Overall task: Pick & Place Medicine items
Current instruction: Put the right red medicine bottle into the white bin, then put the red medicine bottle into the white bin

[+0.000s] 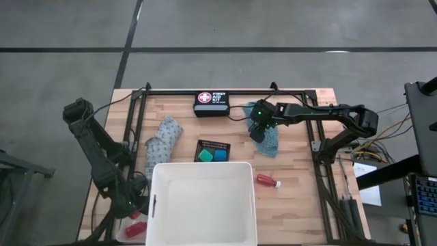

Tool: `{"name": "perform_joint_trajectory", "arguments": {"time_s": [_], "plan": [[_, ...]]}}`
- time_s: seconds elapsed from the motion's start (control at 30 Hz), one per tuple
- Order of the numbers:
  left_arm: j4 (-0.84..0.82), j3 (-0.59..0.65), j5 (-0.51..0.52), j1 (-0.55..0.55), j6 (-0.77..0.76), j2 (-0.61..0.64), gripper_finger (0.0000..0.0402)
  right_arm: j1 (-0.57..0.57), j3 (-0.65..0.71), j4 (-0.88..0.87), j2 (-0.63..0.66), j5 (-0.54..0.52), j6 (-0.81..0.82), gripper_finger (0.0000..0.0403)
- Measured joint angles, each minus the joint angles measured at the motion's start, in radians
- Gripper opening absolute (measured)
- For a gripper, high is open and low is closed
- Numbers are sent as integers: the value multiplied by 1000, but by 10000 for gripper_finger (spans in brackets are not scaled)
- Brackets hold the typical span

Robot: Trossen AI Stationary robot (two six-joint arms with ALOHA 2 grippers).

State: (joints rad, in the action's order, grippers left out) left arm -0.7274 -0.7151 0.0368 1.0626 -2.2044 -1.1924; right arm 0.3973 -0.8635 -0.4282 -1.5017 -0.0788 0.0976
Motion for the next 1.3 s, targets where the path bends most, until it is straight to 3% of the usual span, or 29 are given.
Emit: {"name": "perform_joint_trajectory", "arguments": {"time_s": [0.37,0.83,1.07,1.3], "plan": [[-21,-1,27,3,-64,-2,209,0,0,0,0,0,3,203],[-36,3,23,29,-164,-3,294,0,0,0,0,0,4,203],[-35,2,6,29,-145,7,293,0,0,0,0,0,4,203],[-74,1,19,43,-161,109,293,0,0,0,0,0,4,203]]}}
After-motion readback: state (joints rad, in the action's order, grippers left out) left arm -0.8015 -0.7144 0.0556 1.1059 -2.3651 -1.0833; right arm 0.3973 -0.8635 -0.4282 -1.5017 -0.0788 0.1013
